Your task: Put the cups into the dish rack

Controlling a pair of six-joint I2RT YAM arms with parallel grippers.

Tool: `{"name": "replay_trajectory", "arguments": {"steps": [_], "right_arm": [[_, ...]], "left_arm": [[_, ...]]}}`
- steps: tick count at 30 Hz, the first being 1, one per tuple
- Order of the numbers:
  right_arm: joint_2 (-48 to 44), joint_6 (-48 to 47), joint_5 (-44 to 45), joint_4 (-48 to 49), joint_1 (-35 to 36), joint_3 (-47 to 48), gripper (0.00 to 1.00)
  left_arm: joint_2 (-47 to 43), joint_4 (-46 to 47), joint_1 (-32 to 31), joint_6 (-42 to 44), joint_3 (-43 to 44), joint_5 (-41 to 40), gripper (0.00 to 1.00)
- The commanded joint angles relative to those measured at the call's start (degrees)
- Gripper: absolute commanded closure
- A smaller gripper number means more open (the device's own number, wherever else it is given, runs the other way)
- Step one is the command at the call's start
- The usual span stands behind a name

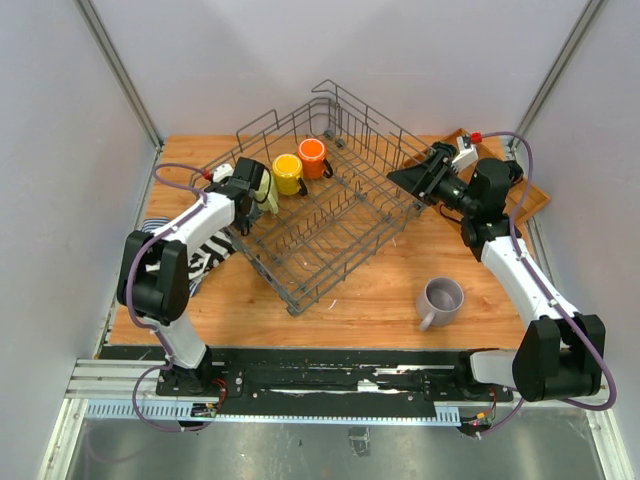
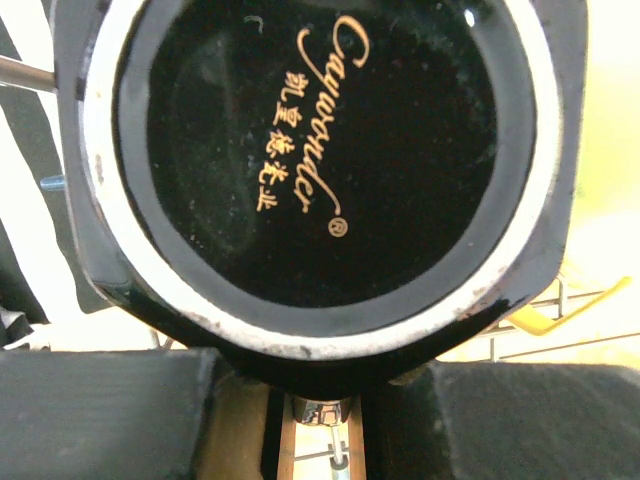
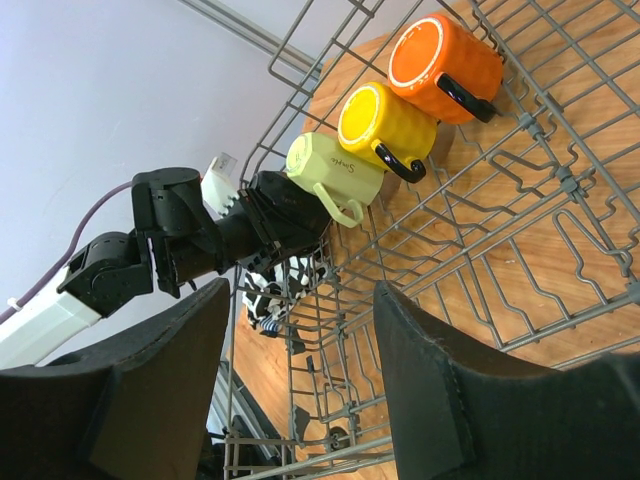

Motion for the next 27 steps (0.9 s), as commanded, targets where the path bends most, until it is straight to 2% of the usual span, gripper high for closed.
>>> {"name": "replay_trajectory", "arguments": {"steps": [1,16,23,27], "right_arm": [[-0.5,-0.1,-1.2,1.6,-1.3,-0.7,0.4],[-0.5,-0.1,-1.5,1.8,-1.8,-1.0,0.4],[-0.2,-0.1,-1.3,1.8,-1.8,-1.0,0.4],[-0.1,-0.1,-1.2,1.8,-1.8,-1.0,0.4]], "left_arm": [[-0.2,3.7,0.5,-2.3,-0.7,-2.2,1.0],[0.3,2.8,0.5,-0.8,-2.6,-3.0,0.98],[-3.3,5.4,0.5,-1.5,-6.6,-1.6,0.79],[-4.6,6.2,0.4,-1.2,-7.8,-1.1,0.64]]}}
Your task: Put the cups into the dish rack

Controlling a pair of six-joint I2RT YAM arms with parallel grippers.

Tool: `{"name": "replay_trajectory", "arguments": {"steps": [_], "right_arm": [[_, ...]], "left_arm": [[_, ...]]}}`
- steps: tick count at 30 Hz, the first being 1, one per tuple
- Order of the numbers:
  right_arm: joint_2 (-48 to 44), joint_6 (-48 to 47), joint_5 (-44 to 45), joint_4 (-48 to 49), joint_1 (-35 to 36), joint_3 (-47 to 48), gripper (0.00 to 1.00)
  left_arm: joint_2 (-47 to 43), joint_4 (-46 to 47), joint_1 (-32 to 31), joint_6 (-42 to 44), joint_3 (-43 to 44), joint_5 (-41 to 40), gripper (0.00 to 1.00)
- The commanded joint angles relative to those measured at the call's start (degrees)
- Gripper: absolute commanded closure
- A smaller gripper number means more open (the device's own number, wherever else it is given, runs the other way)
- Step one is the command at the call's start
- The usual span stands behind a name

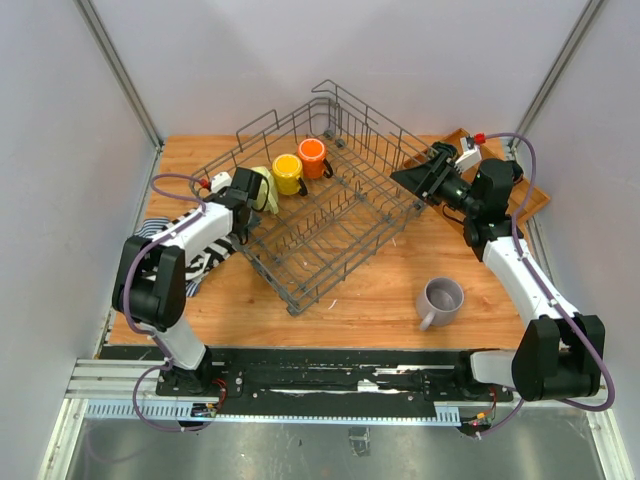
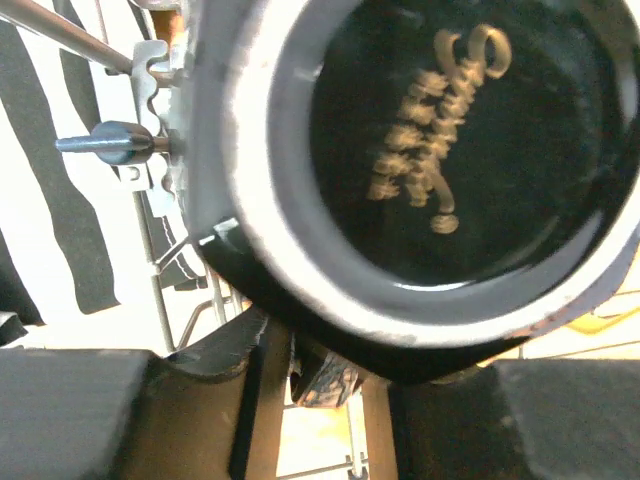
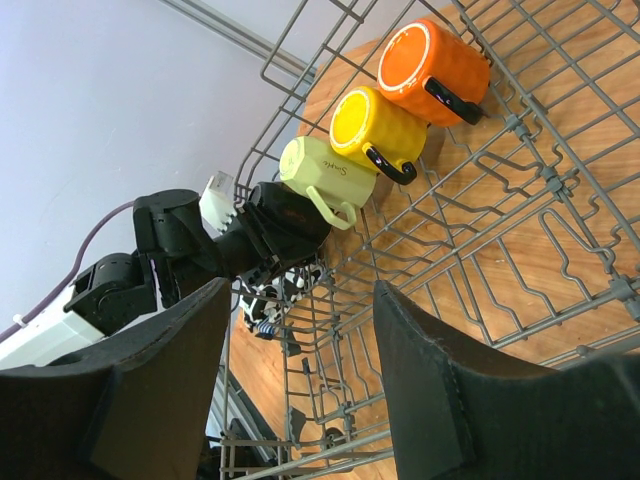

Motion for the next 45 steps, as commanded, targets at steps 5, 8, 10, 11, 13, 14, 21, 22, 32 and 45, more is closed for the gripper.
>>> {"name": "replay_trajectory", "arguments": {"steps": [5,8,10,11,13,14,21,22,32,45], "right_arm": [[0.2,0.1,-0.7,1.9,-0.5,-0.5,0.4],[0.2,0.1,-0.7,1.9,-0.5,-0.4,0.4],[0.3,-0.2,-0.6,1.5,-0.5,-0.4,0.4],[0.2,-0.5,-0.5,1.0,-0.5,-0.3,0.4],[-0.1,-2.2,0.2,-1.0,-0.4,0.0,0.4],[-0.3,-3.6,1.1,-3.3,-0.3,0.5,0.4],[-0.5,-12.0,4.9,-20.4,-0.4,4.2,0.38],[-0.9,-12.5,5.7,-22.0,-0.4,3.9,0.38],[-6.1,-18.8,18.7,-49.2,-0.4,6.6,0.36],[-14.5,-20.8,30.3,-71.9,-0.4,5.3,0.41]], "left_arm": [[-4.5,1.9,0.1,-0.5,-2.4,0.3,0.56],[-5.6,1.9,-0.5,-0.8,-2.7,0.6,0.52],[-6.0,1.3,-0.8,-1.0,-2.4,0.4,0.51],[-6.3,0.8,-0.9,-1.2,-2.1,0.5,0.51],[-7.2,0.4,-1.2,-1.3,-1.6,0.8,0.5],[-7.7,-0.1,-1.4,-1.5,-1.3,0.8,0.5],[-12.3,-2.9,-1.8,-2.6,-0.3,3.1,0.5],[-13.3,-3.1,-2.0,-2.7,-0.3,3.5,0.5],[-22.1,-4.4,-7.7,2.1,2.3,4.9,0.5],[-33.8,16.2,-9.5,10.2,-5.7,36.9,0.44]]}}
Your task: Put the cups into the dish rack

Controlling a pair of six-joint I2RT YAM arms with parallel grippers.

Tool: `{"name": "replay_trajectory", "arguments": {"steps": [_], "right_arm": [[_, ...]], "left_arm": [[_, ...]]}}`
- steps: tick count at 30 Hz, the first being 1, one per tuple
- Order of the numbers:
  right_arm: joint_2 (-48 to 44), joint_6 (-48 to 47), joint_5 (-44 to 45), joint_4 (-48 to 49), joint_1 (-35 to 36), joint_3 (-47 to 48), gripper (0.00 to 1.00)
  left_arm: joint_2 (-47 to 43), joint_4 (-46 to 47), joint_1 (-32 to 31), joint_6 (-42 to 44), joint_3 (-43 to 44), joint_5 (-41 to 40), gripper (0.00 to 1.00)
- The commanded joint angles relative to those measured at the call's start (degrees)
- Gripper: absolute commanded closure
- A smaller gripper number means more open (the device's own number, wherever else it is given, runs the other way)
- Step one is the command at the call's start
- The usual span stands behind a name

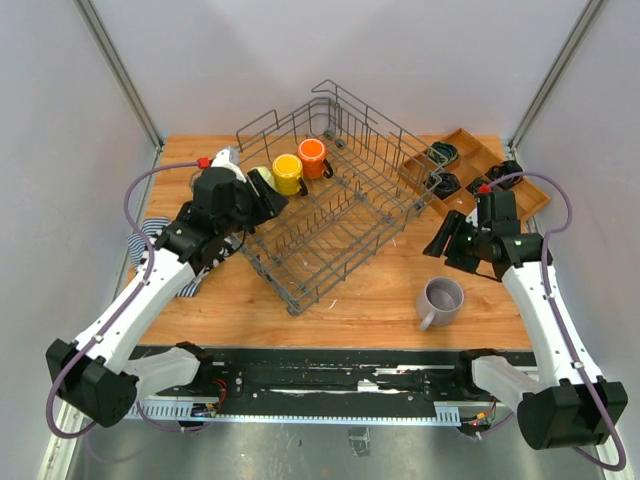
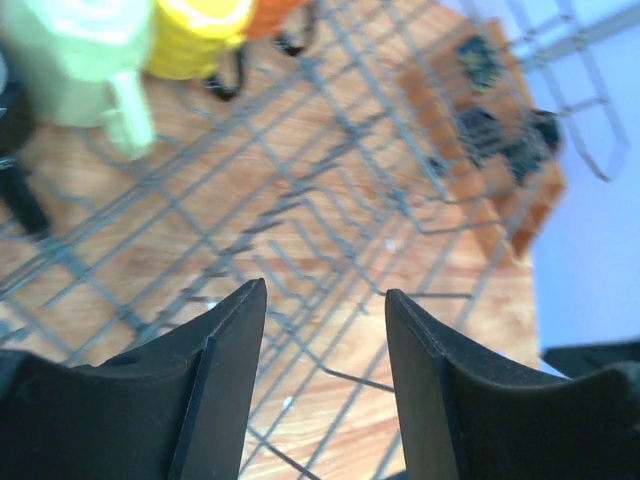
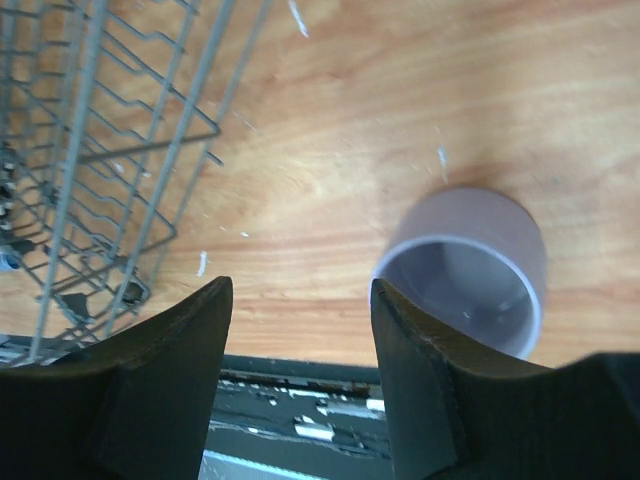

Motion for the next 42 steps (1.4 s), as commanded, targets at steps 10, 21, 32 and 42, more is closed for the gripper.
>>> {"name": "replay_trajectory", "arguments": {"steps": [10,21,32,42], "right_arm": [[-3.1,6.2,14.8,-14.1,-0.4,-3.9,0.42],[0.5,26.3,18.1,-15.1,-0.4,-4.8,0.43],[-1.0,37.0,22.0,-8.6,-0.5,-10.6,0.44],[-0.4,39.4,23.4,-1.1,-0.7,-12.7,0.44]], "left_arm": [[-3.6,26.9,-0.3,0.3,-8.6,38.8,0.44],[-3.6,26.6,-0.3,2.3,-7.0,40.6,0.43],[-3.9,25.8,-0.3,3.4,-6.7,40.5,0.43],[-2.6,24.6,-0.3,4.5,-5.1,40.1,0.43]]}}
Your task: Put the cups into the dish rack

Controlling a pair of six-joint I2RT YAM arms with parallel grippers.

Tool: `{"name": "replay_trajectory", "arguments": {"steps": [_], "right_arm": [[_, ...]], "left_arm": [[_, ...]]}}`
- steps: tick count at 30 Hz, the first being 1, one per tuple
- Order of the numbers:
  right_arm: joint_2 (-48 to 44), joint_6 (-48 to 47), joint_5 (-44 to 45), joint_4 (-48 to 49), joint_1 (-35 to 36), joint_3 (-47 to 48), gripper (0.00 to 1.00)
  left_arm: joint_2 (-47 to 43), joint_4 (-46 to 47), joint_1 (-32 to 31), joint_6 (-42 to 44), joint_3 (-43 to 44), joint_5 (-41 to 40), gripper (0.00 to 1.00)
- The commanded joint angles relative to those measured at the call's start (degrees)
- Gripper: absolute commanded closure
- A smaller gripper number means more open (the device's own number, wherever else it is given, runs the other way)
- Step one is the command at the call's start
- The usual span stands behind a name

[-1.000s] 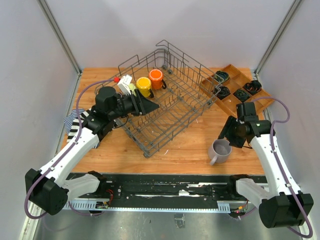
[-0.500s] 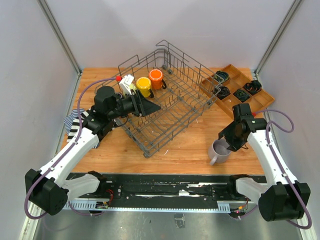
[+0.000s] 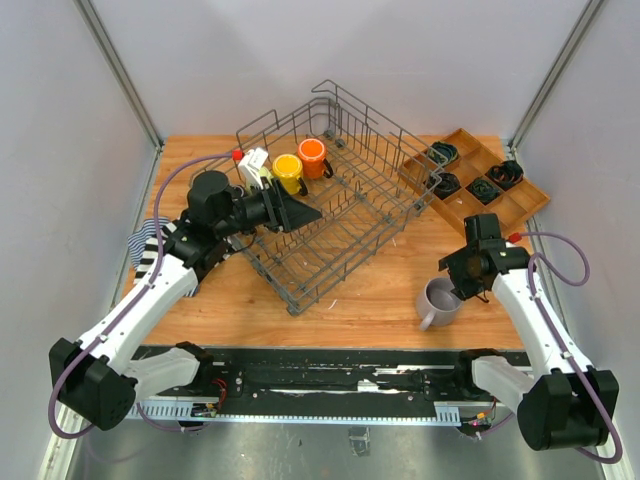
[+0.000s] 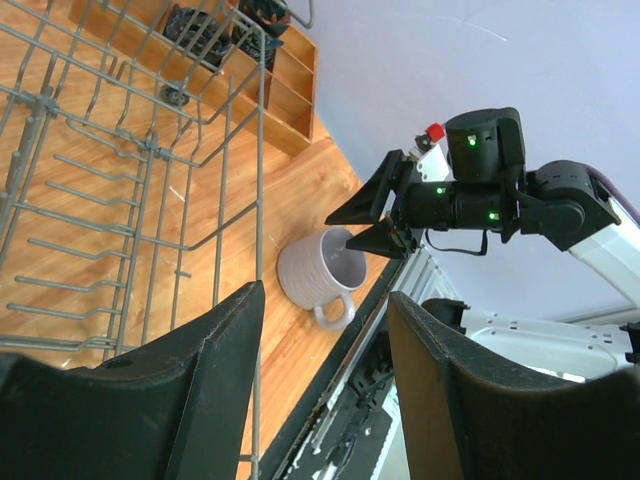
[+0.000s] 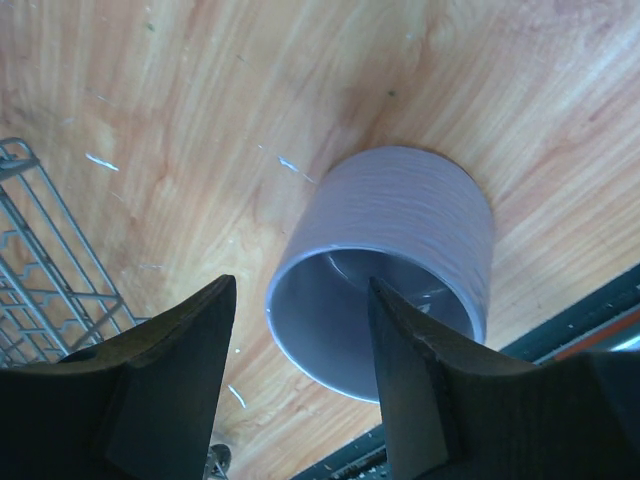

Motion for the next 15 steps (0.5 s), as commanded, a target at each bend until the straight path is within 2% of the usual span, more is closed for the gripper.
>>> {"name": "replay_trajectory", "arguments": {"steps": [1,10,15], "right_arm": [[0.5,3.0,2.6,3.0,-0.7,-0.6,0.44],[7.3,5.1,0.4,4.1,-1.0,-1.8,0.43],[10.0,5.9,-0.9,7.0,-1.4,-3.7,0.48]], "left_arm": [[0.3,0.3,-0.3,1.4,2.9,0.8,0.43],[1.3,-1.6,-0.3,2.4,4.9,0.5,0.43],[1.2,-3.0,-0.3,2.6,5.5,0.3,0.43]]}}
